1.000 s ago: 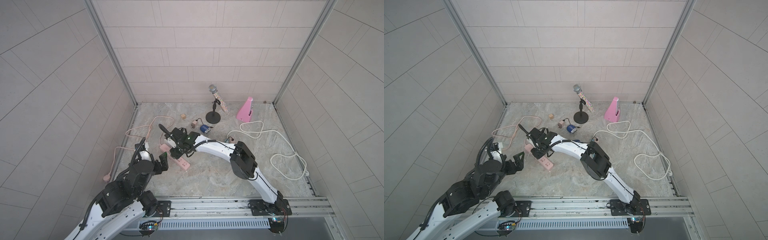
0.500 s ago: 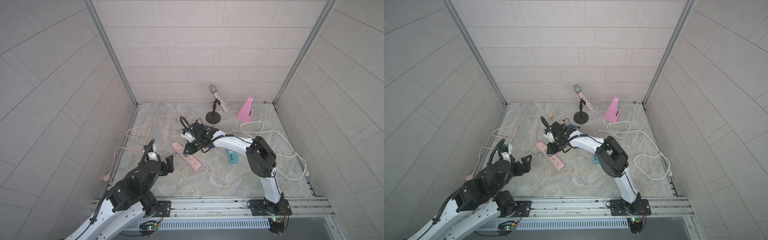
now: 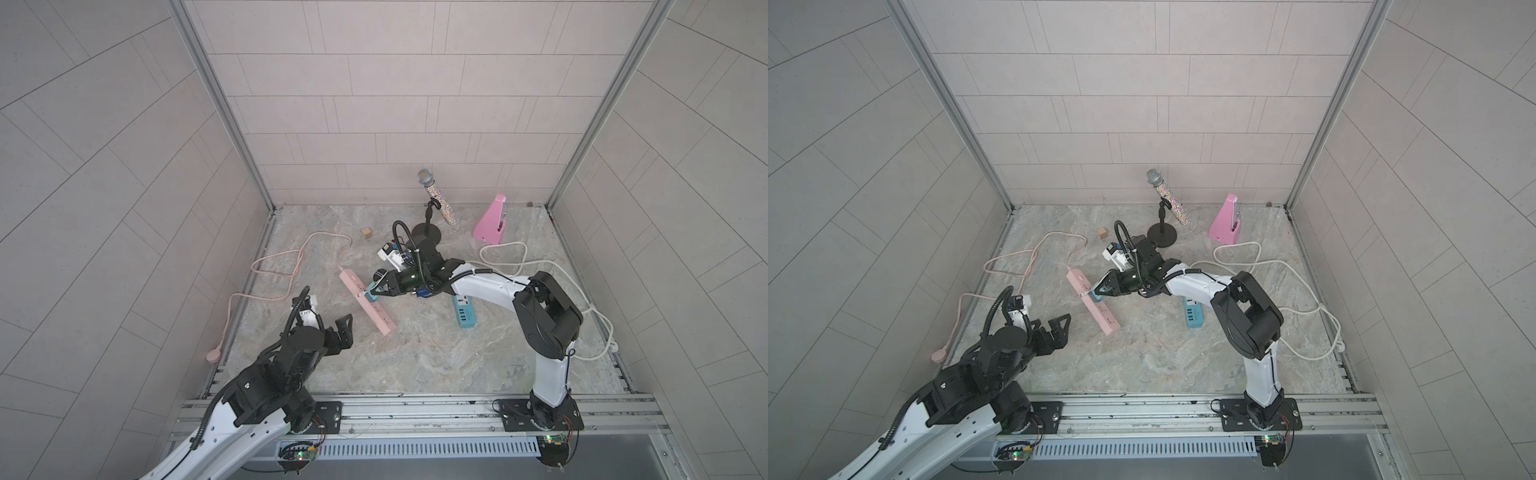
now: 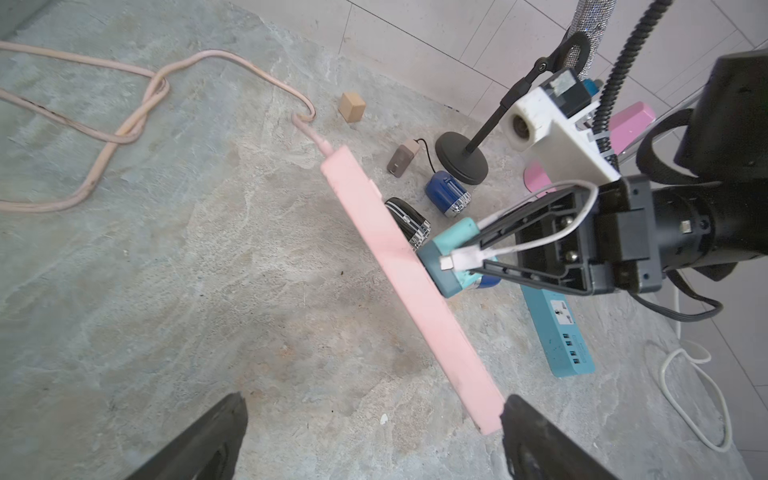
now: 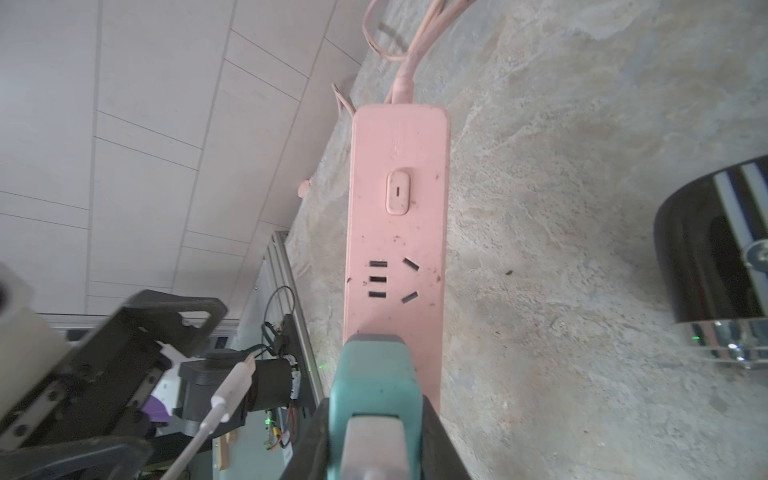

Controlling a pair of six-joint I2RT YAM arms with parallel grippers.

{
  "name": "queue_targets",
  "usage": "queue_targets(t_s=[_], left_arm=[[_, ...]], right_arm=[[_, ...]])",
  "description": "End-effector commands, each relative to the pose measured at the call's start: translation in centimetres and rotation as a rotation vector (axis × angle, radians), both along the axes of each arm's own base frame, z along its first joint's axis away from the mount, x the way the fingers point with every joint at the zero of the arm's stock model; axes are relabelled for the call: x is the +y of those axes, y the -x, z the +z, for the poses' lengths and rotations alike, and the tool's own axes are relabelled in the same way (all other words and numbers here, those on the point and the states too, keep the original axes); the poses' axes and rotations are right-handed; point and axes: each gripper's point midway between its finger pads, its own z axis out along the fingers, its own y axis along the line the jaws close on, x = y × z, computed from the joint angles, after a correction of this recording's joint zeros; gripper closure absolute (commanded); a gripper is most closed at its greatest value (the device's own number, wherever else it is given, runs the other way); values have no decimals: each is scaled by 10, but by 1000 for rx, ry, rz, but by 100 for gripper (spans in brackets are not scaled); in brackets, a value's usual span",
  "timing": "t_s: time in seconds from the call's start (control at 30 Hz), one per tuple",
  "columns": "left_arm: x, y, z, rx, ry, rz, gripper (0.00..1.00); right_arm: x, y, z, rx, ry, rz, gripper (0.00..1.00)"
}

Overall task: Unplug the electric shaver
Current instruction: Remove the plug from the socket.

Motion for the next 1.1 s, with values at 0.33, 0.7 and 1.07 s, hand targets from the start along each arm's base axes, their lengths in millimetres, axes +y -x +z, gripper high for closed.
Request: queue_targets(t_s=[0.33, 0.7, 1.07], left_arm=[[-26, -13, 34, -177, 391, -38, 0], [-42, -26, 49, -193, 632, -112, 0], [-66, -35, 67, -186, 711, -245, 6]], right_arm=[[-2, 32, 100, -146, -293, 108, 88], [-13, 55, 109, -188, -371, 164, 88], [-12, 66, 134, -193, -495, 212, 88]])
